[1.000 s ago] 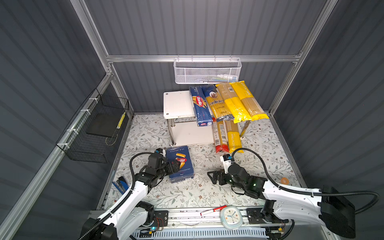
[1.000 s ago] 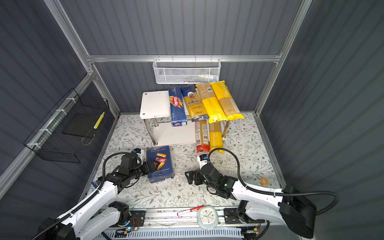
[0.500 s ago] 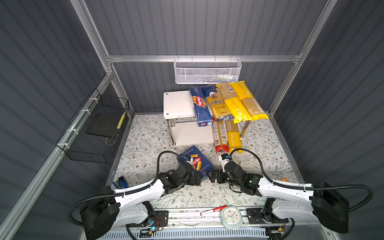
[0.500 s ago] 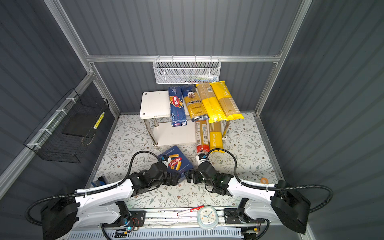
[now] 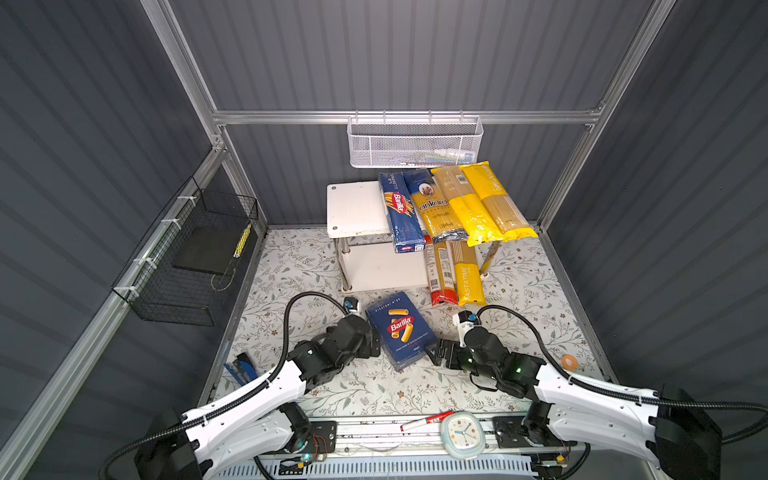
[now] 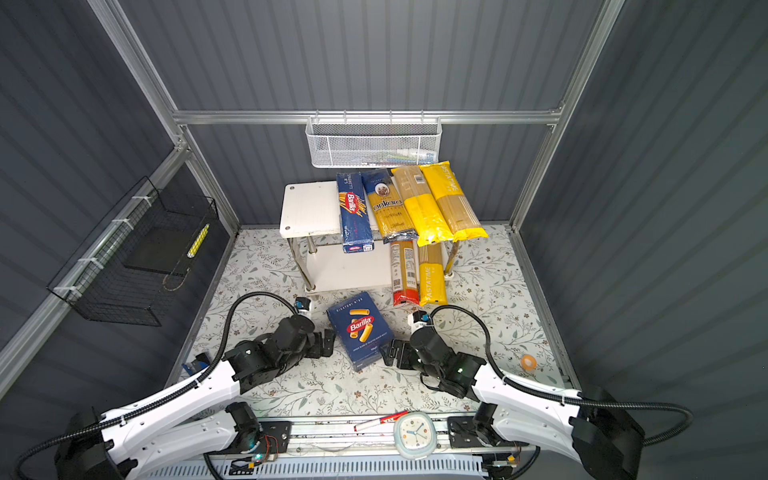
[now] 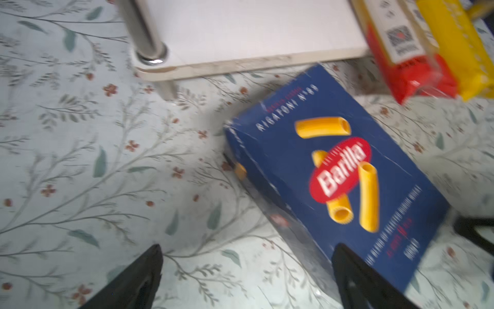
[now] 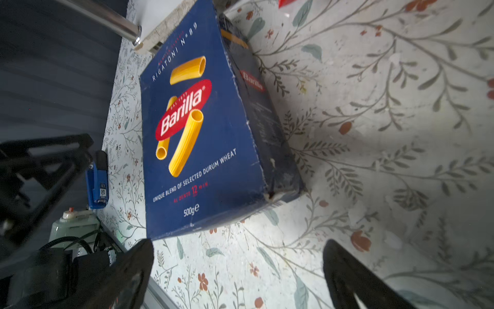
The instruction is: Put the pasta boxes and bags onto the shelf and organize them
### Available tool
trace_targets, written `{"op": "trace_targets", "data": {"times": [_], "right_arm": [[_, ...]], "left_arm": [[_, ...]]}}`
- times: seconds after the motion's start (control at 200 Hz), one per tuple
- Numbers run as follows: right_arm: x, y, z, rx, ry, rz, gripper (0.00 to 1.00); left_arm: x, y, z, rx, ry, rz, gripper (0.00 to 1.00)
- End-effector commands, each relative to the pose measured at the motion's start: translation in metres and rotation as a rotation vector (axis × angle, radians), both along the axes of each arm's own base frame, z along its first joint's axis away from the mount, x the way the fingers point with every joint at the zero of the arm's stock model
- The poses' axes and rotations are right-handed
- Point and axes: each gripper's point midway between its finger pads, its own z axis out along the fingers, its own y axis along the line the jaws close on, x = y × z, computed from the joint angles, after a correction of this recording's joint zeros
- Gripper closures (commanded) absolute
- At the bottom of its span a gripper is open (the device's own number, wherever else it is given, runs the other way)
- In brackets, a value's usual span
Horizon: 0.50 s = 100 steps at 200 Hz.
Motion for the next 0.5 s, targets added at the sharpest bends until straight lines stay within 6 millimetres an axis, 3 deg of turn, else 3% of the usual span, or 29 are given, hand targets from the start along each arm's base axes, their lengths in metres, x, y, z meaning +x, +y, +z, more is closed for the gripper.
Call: {"op": "trace_targets", "data": {"times": [0.0, 0.235, 0.495], "right_arm": [[-0.013, 0.009, 0.001, 0.006, 0.065, 0.046, 0.01], [-0.017, 0.037, 0.004, 0.037, 0.069, 0.100, 0.01], [0.002, 0.039, 0.001, 0.060, 0.034, 0.012, 0.01]], "left_arm": [[0.021, -0.007, 0.016, 0.020, -0.068, -0.087, 0.00], [0.070, -0.023, 0.029, -0.034, -0.167, -0.172, 0.00], [0.096, -0.017, 0.020, -0.075, -0.204, -0.182, 0.00]]}}
